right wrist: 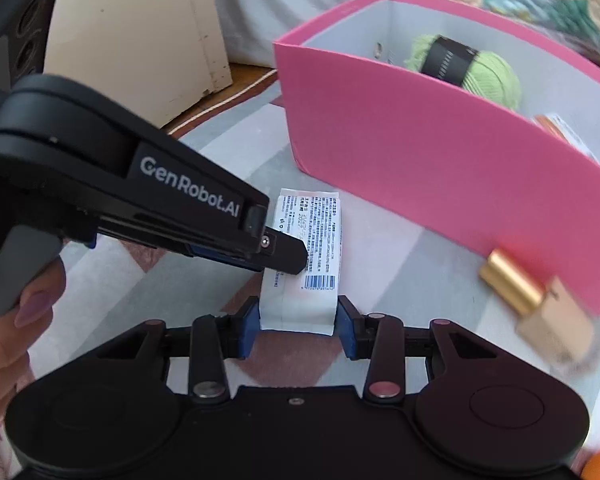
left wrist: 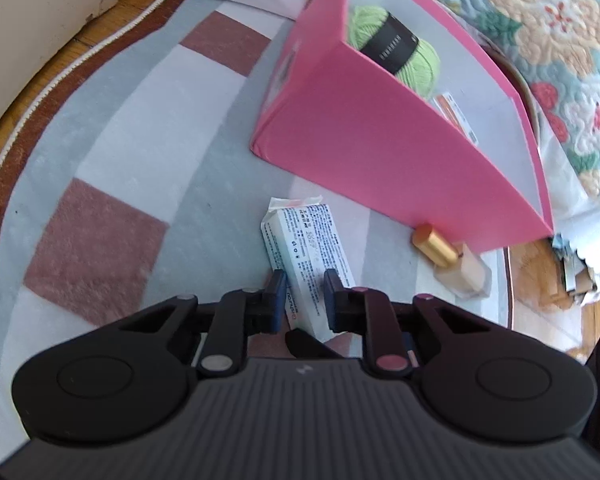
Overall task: Organize objects
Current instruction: 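Lower the left tool onto the white packet and close it, then lift the white packet with the left tool toward the pink box, then lower the held white packet into the pink box with the left tool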
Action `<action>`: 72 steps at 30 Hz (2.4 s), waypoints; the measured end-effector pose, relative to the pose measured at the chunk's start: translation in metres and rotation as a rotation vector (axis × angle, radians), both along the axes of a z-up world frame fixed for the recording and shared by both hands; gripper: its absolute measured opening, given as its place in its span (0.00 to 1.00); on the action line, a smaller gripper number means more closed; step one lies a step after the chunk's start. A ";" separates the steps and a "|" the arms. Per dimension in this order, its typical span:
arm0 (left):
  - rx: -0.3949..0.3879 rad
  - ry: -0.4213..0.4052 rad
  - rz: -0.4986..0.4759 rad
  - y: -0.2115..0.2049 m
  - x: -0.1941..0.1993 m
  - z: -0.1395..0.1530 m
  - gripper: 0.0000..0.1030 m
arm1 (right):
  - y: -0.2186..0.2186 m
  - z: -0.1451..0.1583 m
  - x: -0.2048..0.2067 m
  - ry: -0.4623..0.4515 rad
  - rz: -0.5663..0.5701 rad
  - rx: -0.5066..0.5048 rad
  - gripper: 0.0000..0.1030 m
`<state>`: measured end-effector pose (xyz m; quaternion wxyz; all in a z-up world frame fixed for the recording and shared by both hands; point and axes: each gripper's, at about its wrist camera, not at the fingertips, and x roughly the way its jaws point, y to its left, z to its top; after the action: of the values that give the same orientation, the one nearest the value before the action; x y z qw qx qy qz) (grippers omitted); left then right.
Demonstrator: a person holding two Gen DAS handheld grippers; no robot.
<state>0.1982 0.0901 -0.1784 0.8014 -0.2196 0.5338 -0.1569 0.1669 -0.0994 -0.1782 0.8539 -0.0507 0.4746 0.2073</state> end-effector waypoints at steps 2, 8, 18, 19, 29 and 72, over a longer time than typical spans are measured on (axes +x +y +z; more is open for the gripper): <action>0.008 0.008 -0.018 -0.006 -0.004 0.000 0.18 | -0.003 0.001 -0.006 0.012 -0.016 -0.001 0.44; 0.067 -0.010 -0.062 -0.021 -0.012 0.003 0.24 | -0.008 -0.002 -0.018 -0.003 -0.012 -0.009 0.44; 0.066 0.002 -0.048 -0.026 -0.028 0.015 0.30 | -0.017 0.011 -0.033 0.016 -0.016 0.054 0.44; 0.063 0.001 -0.049 -0.026 -0.032 0.021 0.30 | -0.018 0.016 -0.037 0.011 -0.012 0.057 0.44; 0.039 -0.017 -0.054 -0.024 -0.083 0.103 0.29 | -0.027 0.097 -0.088 0.013 0.036 0.082 0.44; -0.108 0.052 -0.042 -0.154 0.100 0.126 0.29 | -0.109 0.140 0.080 0.013 -0.132 -0.186 0.44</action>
<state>0.2984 -0.0642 -0.0523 0.7707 -0.2554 0.5498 -0.1963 0.2469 -0.2088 -0.0382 0.8542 -0.0973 0.4996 0.1060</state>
